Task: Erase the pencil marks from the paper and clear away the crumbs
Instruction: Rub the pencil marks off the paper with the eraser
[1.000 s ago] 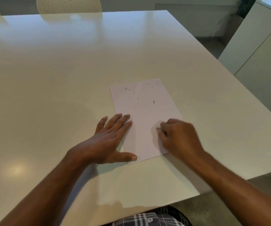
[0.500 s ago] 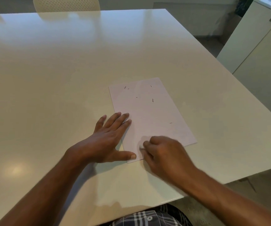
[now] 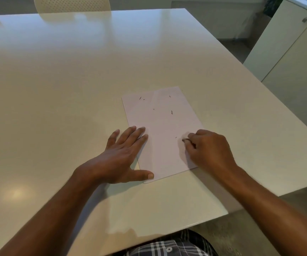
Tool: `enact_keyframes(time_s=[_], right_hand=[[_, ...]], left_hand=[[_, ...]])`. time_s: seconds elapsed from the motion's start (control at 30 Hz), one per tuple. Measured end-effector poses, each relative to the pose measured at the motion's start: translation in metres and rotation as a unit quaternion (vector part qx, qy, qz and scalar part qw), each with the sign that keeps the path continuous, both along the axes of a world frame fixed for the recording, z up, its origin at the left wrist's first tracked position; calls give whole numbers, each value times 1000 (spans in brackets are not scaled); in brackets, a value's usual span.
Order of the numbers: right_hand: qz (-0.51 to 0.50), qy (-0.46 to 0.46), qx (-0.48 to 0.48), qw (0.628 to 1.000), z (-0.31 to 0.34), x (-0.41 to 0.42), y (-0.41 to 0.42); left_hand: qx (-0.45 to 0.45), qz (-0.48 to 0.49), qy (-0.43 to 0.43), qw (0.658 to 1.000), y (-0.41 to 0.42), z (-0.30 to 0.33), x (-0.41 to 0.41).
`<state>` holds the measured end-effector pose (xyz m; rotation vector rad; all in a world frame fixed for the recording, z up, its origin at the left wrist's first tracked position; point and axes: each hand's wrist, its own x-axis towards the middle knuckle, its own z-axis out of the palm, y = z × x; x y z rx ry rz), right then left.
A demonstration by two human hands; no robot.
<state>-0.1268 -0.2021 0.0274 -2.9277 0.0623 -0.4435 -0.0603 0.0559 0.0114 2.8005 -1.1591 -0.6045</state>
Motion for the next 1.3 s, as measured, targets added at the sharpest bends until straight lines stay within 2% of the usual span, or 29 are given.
enact_keyframes(time_s=[0.07,0.13,0.2,0.37,0.5,0.57,0.7,0.73,0.9,0.93,1.07,1.13,1.23,1.3], right_hand=[[41,-3,19,999,2,-10,17],[123,32,39,991,3,-35,51],[158,56,34,985,1,-41,54],[-9,-11,8,1000,-3,6,-8],[112,32,37,993,0,-31,47],[138,46,30,989,-1,-34,49],[0,-9,9,1000,-2,7,-2],[-4,-8,11,1000,0,8,-3],[157,48,38,986,1,-31,58],[156,46,37,986,1,-25,54],[24,-13,17,999,-1,15,11],[62,-3,24,998,2,4,26],[183,60,35,981,2,-34,68],[181,67,35,981,0,-28,58]], left_hand=[[0,2,-1,1000,0,0,0],[2,-1,-3,1000,1,0,0],[2,-3,-6,1000,1,-1,1],[0,0,0,1000,0,-1,0],[5,0,0,1000,-1,0,0],[4,0,-1,1000,0,0,0],[1,0,1,1000,0,0,0],[0,1,1,1000,1,0,0],[10,-1,0,1000,0,0,1],[10,-1,0,1000,0,0,1],[2,1,1,1000,0,-1,1],[1,0,0,1000,1,-1,1],[1,-4,-3,1000,1,-2,1],[-1,-2,-2,1000,1,-2,1]])
